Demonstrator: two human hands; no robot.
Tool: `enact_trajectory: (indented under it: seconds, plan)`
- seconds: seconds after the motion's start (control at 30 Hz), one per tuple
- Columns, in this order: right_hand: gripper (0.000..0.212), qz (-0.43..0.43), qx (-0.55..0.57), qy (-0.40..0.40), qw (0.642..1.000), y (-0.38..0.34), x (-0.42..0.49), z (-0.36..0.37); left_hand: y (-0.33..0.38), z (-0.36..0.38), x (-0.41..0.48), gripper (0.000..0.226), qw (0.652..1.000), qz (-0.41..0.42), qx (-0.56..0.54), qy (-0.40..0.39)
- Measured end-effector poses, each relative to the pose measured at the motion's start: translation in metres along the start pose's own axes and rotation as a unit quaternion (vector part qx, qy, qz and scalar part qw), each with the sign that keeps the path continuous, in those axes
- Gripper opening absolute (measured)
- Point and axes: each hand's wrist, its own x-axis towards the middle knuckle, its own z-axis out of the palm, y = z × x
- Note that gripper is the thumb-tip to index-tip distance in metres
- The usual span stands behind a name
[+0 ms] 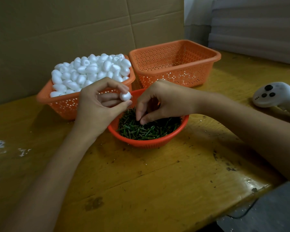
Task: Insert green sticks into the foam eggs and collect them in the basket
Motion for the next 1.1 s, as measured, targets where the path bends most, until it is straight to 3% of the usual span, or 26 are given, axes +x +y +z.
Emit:
enact_trajectory:
  seconds: [0.37,0.57,1.1]
  plan:
    - [0.014,0.005,-0.005,-0.002,1.0,0.0002,-0.0005,0.0004,-0.003,-0.0018,0.0013,0.035,1.0,0.01,-0.002,-0.019]
    - [0.014,-0.002,-0.001,-0.001,1.0,0.0017,-0.0002,0.0009,-0.0063,-0.0039,0.0019,0.027,0.997,0.045,0.044,-0.033]
    - [0.014,-0.01,-0.007,0.004,1.0,0.0038,0.001,0.0015,-0.0063,-0.0049,0.0034,0.031,0.992,0.073,0.096,-0.043]
